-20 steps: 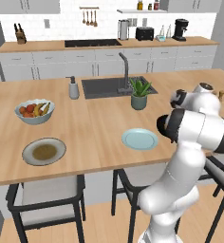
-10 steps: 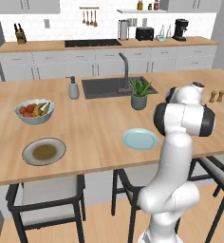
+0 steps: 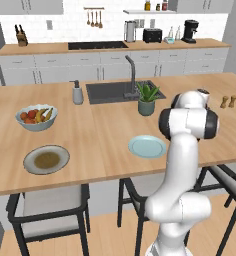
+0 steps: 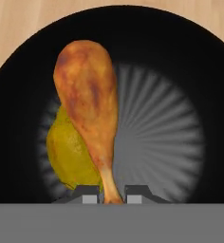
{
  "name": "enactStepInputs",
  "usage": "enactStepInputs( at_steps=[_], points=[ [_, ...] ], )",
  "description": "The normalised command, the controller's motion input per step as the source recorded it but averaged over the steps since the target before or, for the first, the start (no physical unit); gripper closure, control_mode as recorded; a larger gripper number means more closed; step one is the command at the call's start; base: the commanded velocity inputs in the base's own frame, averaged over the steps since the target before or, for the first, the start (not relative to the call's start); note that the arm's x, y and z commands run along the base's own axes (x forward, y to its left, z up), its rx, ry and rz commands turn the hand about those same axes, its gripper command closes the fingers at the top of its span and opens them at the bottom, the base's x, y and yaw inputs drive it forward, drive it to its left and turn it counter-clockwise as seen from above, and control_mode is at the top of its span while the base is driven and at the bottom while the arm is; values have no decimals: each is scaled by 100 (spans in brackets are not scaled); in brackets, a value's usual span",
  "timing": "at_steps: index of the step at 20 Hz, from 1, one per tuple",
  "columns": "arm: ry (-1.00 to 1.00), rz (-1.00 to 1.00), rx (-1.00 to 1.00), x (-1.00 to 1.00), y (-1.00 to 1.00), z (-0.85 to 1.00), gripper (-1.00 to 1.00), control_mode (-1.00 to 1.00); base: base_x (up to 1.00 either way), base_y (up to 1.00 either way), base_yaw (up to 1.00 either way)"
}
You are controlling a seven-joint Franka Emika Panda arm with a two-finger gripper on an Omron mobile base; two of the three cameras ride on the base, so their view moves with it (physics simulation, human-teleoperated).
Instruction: Pick the chicken drumstick and lemon from their plates and place them in the bowl. Then put the bowl in the fridge.
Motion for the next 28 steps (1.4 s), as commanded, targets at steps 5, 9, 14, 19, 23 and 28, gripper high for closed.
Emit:
enactStepInputs(
  at_steps=[5, 9, 14, 19, 23, 28],
  points=[
    [7, 0, -1, 28, 0, -34, 100, -100, 0, 0, 0],
    [7, 0, -4, 23, 18, -38, 100, -100, 0, 0, 0],
    [-2, 0, -7, -24, 36, -19, -100, -100, 0, 0, 0],
    [-14, 0, 0, -65, 6, 7, -100, -100, 0, 0, 0],
    [-6, -4, 0, -55, 0, 40, -100, -100, 0, 0, 0],
    [-8, -17, 0, -51, -5, 58, -100, -100, 0, 0, 0]
  ],
)
